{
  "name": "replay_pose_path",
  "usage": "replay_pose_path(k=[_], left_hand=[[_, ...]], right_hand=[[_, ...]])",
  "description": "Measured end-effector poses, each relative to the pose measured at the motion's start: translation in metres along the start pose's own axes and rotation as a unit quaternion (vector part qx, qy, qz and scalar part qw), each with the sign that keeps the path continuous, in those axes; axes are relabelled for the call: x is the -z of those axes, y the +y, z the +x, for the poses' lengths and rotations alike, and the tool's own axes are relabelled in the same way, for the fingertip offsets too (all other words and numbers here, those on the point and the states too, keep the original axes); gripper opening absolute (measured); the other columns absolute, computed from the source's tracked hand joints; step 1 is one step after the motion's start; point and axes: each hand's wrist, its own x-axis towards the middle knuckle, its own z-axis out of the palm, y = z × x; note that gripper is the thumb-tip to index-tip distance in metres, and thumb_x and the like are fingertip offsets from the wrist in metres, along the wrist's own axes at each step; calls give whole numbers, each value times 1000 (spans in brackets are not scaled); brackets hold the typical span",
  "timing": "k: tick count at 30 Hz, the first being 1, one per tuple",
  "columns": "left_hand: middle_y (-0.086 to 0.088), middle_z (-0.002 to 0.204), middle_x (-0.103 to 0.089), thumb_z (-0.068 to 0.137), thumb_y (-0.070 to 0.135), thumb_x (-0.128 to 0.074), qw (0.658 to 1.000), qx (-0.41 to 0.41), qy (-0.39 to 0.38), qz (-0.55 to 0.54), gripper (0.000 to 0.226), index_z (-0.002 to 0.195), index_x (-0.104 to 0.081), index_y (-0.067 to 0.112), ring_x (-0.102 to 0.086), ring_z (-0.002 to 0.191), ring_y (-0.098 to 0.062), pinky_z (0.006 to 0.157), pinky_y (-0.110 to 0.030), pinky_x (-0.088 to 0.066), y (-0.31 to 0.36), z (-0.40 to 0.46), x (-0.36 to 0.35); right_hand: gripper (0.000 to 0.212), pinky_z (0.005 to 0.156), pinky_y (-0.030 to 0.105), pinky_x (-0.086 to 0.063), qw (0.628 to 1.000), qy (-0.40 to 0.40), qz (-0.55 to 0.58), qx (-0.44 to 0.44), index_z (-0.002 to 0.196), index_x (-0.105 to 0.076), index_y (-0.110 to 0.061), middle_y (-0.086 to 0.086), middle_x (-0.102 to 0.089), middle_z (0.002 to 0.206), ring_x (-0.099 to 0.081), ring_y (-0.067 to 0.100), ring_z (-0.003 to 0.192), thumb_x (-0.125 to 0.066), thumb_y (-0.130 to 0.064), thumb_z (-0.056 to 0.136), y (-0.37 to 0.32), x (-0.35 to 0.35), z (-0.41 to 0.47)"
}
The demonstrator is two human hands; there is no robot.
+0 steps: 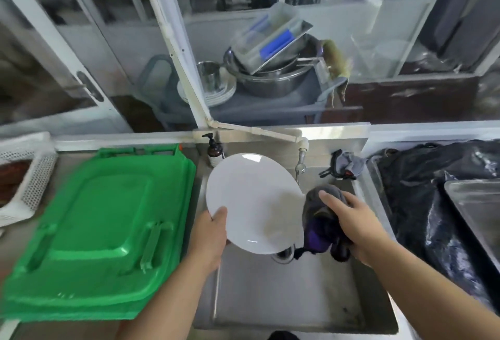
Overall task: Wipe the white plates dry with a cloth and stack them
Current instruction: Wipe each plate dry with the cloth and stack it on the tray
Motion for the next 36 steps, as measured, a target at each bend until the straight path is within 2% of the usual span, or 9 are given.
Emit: replay_pose_path(k=[4, 7, 11, 15, 21, 25, 28, 31, 36], left_hand=[[9, 99, -82, 102, 11, -62, 998, -17, -3, -65, 22, 106, -77, 27, -74, 97, -23, 70, -35, -59, 24, -24, -11], [3, 112, -81, 103, 8, -61, 995, -13, -23, -99, 29, 122, -73, 27, -71, 111, -31, 87, -50, -60, 40, -41, -22], [1, 124, -79, 105, 4, -58, 988, -36, -69, -137, 37, 134, -67, 25, -71, 118, -28, 83, -41, -65, 59, -57, -30], [5, 119, -80, 105, 6, -59, 985, -83, -74, -133, 36, 126, -72, 32, -76, 107, -19, 73, -30, -63, 78, -70, -32], [12, 111, -81, 83, 31, -65, 973, -223, -16, -61, 28, 108, -78, 36, -75, 108, -15, 95, -42, -57, 128, -80, -26], [27, 103, -77, 84, 45, -60, 954, -298, 13, 0, 28, 107, -74, 41, -71, 100, -3, 86, -35, -58, 161, -86, -16], [35, 99, -73, 87, 46, -58, 938, -345, 16, 16, 23, 105, -71, 40, -69, 93, 7, 71, -15, -53, 181, -90, -9], [40, 98, -70, 98, 35, -62, 926, -376, 6, 17, 12, 105, -68, 43, -64, 93, 16, 64, 0, -46, 197, -94, -2], [30, 104, -76, 86, 50, -60, 918, -397, 2, -19, 25, 107, -72, 45, -69, 98, 6, 78, -18, -52, 217, -99, 4]], right_hand=[[24, 83, 45, -65, 997, -22, 77, 24, 107, -76, -27, 5, -81, 100, -79, 26, 91, -79, -44, 90, -37, 20, -7], [19, 67, 34, -65, 991, -50, 115, 44, 106, -75, -27, 5, -82, 96, -80, 23, 86, -76, -40, 93, -59, 28, -13], [31, 87, 45, -62, 983, -56, 168, 56, 115, -73, -17, 9, -81, 104, -79, 28, 94, -73, -41, 96, -82, 33, -18], [46, 99, 58, -57, 975, -42, 216, 36, 119, -75, -11, 14, -79, 110, -76, 35, 105, -70, -51, 96, -104, 36, -29], [42, 100, 52, -56, 949, -52, 302, 75, 118, -75, -2, 22, -76, 116, -75, 37, 106, -55, -33, 98, -140, 40, -56], [21, 70, 42, -65, 960, -24, 228, 160, 112, -74, -14, 16, -79, 97, -78, 27, 78, -57, -16, 99, -166, 31, -76], [17, 85, 53, -65, 957, 16, 134, 256, 110, -72, -36, 1, -80, 99, -79, 25, 89, -68, -24, 97, -179, 21, -88], [33, 87, 45, -64, 931, 74, 37, 354, 119, -68, -48, -15, -77, 109, -75, 11, 100, -77, -49, 87, -188, 15, -96], [57, 100, 30, -48, 857, 172, -120, 470, 142, -59, -38, -25, -60, 129, -56, -1, 120, -69, -55, 88, -198, -3, -96]])
